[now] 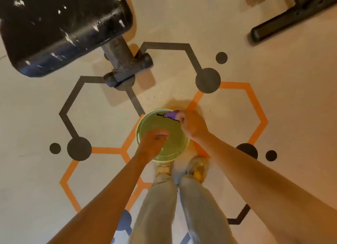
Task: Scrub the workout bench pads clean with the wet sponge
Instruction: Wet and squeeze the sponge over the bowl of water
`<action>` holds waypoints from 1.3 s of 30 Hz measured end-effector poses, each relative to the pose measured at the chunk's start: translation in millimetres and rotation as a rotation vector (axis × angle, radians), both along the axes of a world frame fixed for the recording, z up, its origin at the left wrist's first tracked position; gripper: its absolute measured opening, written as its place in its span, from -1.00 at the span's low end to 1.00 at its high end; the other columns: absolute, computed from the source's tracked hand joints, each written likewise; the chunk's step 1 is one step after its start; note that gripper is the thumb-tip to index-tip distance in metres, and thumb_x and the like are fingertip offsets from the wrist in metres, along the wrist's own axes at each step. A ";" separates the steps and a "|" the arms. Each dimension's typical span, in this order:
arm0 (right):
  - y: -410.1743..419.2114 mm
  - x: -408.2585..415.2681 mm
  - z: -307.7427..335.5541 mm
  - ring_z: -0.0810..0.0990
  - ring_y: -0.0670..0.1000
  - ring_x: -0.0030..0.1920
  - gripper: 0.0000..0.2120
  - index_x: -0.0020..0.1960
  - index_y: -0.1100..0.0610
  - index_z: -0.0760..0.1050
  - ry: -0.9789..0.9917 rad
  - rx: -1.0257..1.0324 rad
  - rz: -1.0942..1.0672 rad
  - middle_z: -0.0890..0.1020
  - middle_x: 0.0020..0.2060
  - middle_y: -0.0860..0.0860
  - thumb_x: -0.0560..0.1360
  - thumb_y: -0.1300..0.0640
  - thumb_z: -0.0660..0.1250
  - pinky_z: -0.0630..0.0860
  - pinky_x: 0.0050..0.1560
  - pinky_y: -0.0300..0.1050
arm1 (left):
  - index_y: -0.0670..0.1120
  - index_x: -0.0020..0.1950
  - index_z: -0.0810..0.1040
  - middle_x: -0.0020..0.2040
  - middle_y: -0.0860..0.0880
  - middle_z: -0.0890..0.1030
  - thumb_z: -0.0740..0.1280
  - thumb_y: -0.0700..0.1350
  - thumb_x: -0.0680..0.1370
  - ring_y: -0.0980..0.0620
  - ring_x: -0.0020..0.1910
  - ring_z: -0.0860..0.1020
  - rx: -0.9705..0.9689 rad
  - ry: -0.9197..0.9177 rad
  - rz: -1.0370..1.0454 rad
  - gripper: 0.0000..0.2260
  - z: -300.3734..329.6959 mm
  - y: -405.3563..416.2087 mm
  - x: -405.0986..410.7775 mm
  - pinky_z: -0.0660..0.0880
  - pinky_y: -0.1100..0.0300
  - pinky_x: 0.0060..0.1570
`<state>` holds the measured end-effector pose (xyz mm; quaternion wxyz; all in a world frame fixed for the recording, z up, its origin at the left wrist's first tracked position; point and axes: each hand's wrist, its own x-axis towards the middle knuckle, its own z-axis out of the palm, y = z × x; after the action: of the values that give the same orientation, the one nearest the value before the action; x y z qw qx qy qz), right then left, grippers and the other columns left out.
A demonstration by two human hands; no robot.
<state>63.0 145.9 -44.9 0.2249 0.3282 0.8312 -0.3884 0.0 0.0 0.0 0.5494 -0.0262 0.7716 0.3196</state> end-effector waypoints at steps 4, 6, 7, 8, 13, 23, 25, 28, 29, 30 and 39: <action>4.0 -13.0 -33.2 0.43 0.20 0.36 -0.46 0.50 0.09 0.23 -0.092 0.072 0.236 0.37 0.44 0.10 0.55 0.37 0.11 0.45 0.23 0.06 | -0.12 0.11 0.61 0.02 -0.04 0.62 0.21 -0.34 0.59 0.05 0.03 0.55 0.026 0.031 0.019 -0.76 -26.2 -10.1 8.8 0.47 0.29 0.05; 4.6 -14.8 -49.5 0.39 0.20 0.39 -0.39 0.56 0.08 0.09 -0.135 0.076 0.341 0.27 0.50 0.08 0.56 0.39 0.08 0.44 0.19 0.05 | -0.08 0.07 0.60 -0.01 -0.01 0.62 0.24 -0.32 0.60 0.11 -0.03 0.56 0.033 0.036 0.050 -0.79 -36.1 -15.7 14.9 0.46 0.38 -0.03; 6.2 -14.4 -56.3 0.39 0.22 0.39 -0.39 0.56 0.08 0.07 -0.160 0.080 0.378 0.27 0.50 0.10 0.56 0.39 0.08 0.45 0.17 0.07 | -0.07 0.05 0.60 -0.02 -0.01 0.63 0.25 -0.30 0.60 0.11 -0.04 0.56 0.041 0.037 0.066 -0.80 -39.4 -17.7 16.4 0.46 0.39 -0.04; 6.9 -15.4 -60.6 0.41 0.24 0.37 -0.41 0.55 0.10 0.11 -0.175 0.089 0.394 0.30 0.47 0.13 0.56 0.39 0.10 0.45 0.16 0.08 | -0.05 0.04 0.61 -0.02 -0.02 0.63 0.27 -0.29 0.59 0.09 -0.03 0.57 0.048 0.035 0.081 -0.81 -41.0 -18.0 17.7 0.47 0.36 -0.03; 11.2 -14.8 -49.7 0.51 0.23 0.19 -0.74 0.27 0.23 0.39 -0.223 0.252 0.393 0.47 0.20 0.18 0.59 0.28 0.20 0.45 0.06 0.04 | 0.08 -0.01 0.61 0.00 0.03 0.63 0.33 -0.16 0.59 0.13 0.00 0.56 0.033 0.003 0.129 -0.86 -36.2 -20.4 28.7 0.48 0.21 0.12; 14.5 35.2 77.3 0.52 0.15 -0.08 -0.86 -0.01 0.17 0.56 0.045 -0.114 -0.070 0.62 -0.18 0.12 0.58 0.15 0.25 0.39 -0.07 0.02 | -0.03 0.09 0.53 0.09 -0.07 0.57 0.22 -0.13 0.64 -0.04 0.13 0.52 -0.006 -0.091 0.428 -0.89 39.8 7.7 52.4 0.44 0.19 -0.03; 10.9 41.9 113.8 0.53 0.11 -0.10 -0.86 0.03 0.24 0.54 0.117 -0.309 -0.236 0.61 -0.14 0.17 0.59 0.19 0.25 0.42 -0.07 -0.01 | -0.07 0.12 0.50 0.08 -0.12 0.56 0.17 -0.11 0.66 -0.03 0.04 0.52 0.029 -0.147 0.532 -0.86 73.0 17.0 53.6 0.45 0.24 -0.12; 7.5 48.2 169.2 0.50 0.00 -0.15 -0.95 0.00 0.25 0.49 0.234 -0.503 -0.434 0.57 -0.19 0.07 0.58 0.28 0.25 0.39 -0.14 -0.19 | -0.03 0.01 0.53 0.05 -0.14 0.58 0.19 -0.13 0.65 -0.03 -0.04 0.57 0.138 -0.137 0.584 -0.88 125.5 19.9 53.7 0.53 0.17 -0.06; 6.8 48.7 188.2 0.52 -0.02 -0.15 -0.95 0.02 0.20 0.47 0.262 -0.534 -0.472 0.57 -0.19 0.05 0.58 0.29 0.25 0.41 -0.14 -0.22 | -0.03 0.08 0.52 0.11 -0.16 0.58 0.23 -0.14 0.64 -0.08 0.05 0.58 0.155 -0.132 0.584 -0.91 144.2 18.6 53.5 0.53 0.08 0.05; 6.0 49.6 206.5 0.56 -0.03 -0.14 -0.91 0.07 0.16 0.44 0.287 -0.557 -0.496 0.59 -0.19 0.06 0.59 0.28 0.25 0.46 -0.12 -0.23 | -0.03 0.21 0.48 0.19 -0.17 0.56 0.27 -0.13 0.62 -0.14 0.16 0.56 0.150 -0.129 0.572 -0.83 160.6 16.7 53.2 0.50 0.01 0.16; 1.1 44.9 349.2 0.61 -0.06 0.03 -0.72 0.25 0.18 0.48 0.370 -0.526 -0.389 0.60 0.04 0.08 0.55 0.31 0.31 0.58 -0.02 -0.24 | -0.14 0.16 0.53 0.32 -0.27 0.51 0.29 -0.10 0.61 -0.18 0.19 0.52 0.220 -0.166 0.453 -0.83 293.3 26.0 32.6 0.45 -0.11 0.29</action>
<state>107.9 147.0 304.3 0.0696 0.3353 0.6517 -0.6768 32.6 26.0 293.3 0.5247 -0.1645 0.6590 0.5132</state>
